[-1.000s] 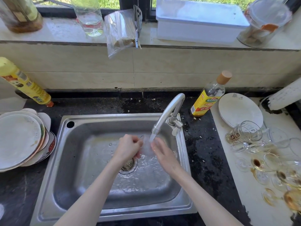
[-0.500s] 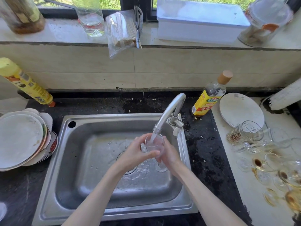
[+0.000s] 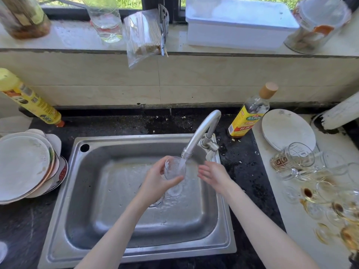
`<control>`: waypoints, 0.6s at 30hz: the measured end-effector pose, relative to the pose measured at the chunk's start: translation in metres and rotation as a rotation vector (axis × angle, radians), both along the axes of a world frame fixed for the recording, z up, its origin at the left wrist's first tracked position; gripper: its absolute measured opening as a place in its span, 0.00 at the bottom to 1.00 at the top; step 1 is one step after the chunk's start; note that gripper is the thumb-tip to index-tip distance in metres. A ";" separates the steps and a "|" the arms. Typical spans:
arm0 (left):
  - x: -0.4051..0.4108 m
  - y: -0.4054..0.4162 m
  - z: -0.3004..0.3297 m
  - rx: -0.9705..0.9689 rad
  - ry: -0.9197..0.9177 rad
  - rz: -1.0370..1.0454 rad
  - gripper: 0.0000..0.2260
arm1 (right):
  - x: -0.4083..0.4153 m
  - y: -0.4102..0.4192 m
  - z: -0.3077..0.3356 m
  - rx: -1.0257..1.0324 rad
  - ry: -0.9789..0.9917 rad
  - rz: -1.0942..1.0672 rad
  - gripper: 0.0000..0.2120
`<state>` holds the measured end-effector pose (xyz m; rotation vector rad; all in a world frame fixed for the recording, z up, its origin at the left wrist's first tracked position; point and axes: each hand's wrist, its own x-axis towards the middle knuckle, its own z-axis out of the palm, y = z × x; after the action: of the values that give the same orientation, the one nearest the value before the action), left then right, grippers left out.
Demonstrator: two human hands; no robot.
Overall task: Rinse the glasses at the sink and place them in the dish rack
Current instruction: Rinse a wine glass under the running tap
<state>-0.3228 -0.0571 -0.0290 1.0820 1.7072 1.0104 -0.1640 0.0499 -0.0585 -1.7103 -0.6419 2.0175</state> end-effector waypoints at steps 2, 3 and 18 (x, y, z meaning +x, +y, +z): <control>0.002 0.000 -0.003 -0.013 0.049 -0.025 0.24 | 0.004 0.011 -0.004 -0.156 0.106 -0.183 0.18; 0.003 0.000 -0.003 -0.019 0.067 -0.028 0.25 | 0.006 0.015 -0.006 -0.207 0.154 -0.246 0.18; 0.007 -0.001 0.009 0.007 0.110 -0.037 0.24 | 0.005 0.018 -0.001 -0.292 0.267 -0.329 0.08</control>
<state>-0.3156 -0.0586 -0.0196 1.1886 1.7655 0.9490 -0.1586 0.0674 -0.0597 -1.5324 0.0248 2.1158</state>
